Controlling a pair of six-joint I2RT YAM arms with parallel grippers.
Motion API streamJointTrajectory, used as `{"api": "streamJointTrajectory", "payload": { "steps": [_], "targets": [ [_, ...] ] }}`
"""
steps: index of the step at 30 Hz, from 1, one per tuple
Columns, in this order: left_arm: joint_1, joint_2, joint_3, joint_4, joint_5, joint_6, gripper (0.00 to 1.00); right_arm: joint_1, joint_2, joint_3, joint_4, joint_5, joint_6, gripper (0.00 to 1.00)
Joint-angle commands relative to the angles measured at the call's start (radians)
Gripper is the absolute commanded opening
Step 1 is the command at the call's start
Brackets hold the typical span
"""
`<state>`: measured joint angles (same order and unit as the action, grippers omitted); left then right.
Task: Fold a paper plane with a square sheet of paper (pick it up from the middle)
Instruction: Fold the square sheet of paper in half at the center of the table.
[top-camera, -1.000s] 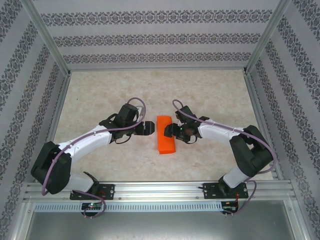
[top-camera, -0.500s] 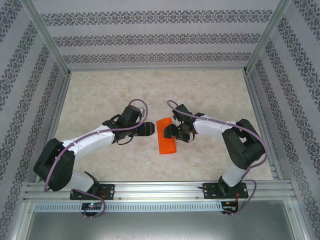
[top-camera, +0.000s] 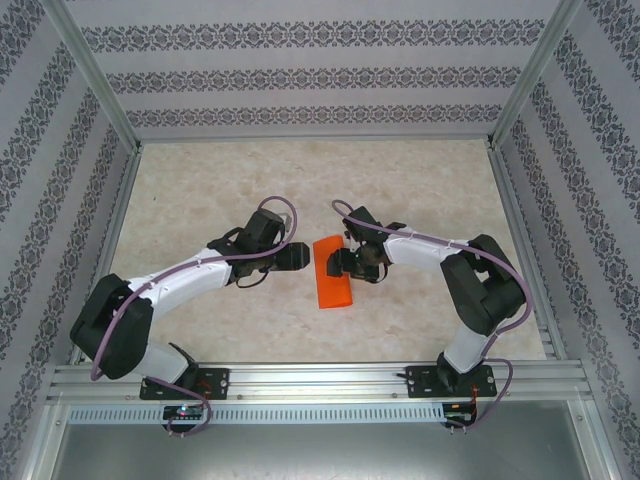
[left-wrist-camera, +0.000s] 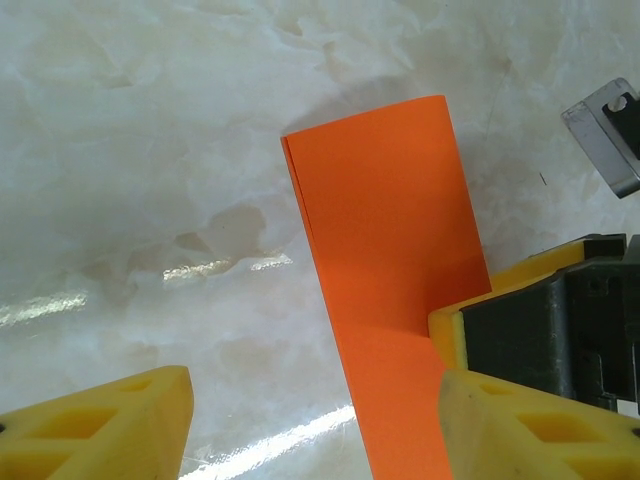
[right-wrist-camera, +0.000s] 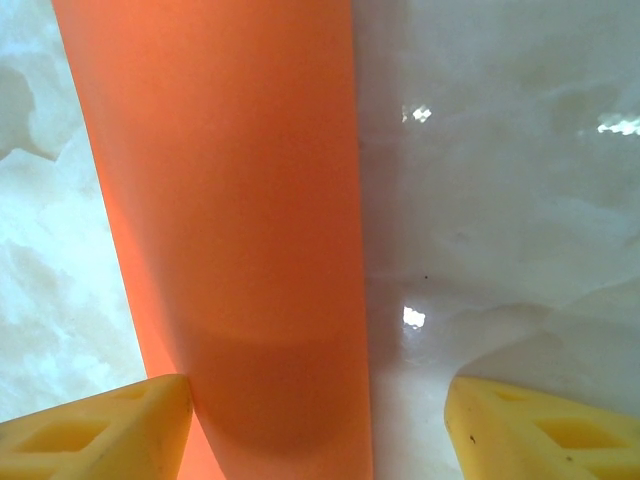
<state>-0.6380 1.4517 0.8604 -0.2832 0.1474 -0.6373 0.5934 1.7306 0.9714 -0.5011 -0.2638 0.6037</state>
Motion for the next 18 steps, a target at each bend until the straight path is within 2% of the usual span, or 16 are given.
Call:
{"api": "streamJointTrajectory", "payload": {
  "steps": [1,7,9,12,16,18],
  "targets": [
    [-0.014,0.011,0.033,0.029,-0.008,-0.012,0.66,0.004,0.059,-0.01,-0.022,0.03,0.002,0.7],
    [-0.014,0.022,0.04,0.018,-0.009,-0.01,0.59,0.005,0.08,-0.007,-0.04,0.05,0.007,0.69],
    [-0.014,0.029,0.04,0.029,-0.003,-0.018,0.54,0.006,0.088,-0.005,-0.045,0.057,0.006,0.69],
    [-0.014,0.056,0.053,0.037,0.012,-0.038,0.39,0.005,0.099,-0.001,-0.057,0.072,0.011,0.69],
    [-0.014,0.125,0.101,0.028,0.044,-0.076,0.13,0.007,0.11,0.001,-0.062,0.082,0.017,0.68],
    [-0.014,0.161,0.118,0.027,0.053,-0.104,0.09,0.011,0.118,0.008,-0.074,0.092,0.018,0.69]
  ]
}}
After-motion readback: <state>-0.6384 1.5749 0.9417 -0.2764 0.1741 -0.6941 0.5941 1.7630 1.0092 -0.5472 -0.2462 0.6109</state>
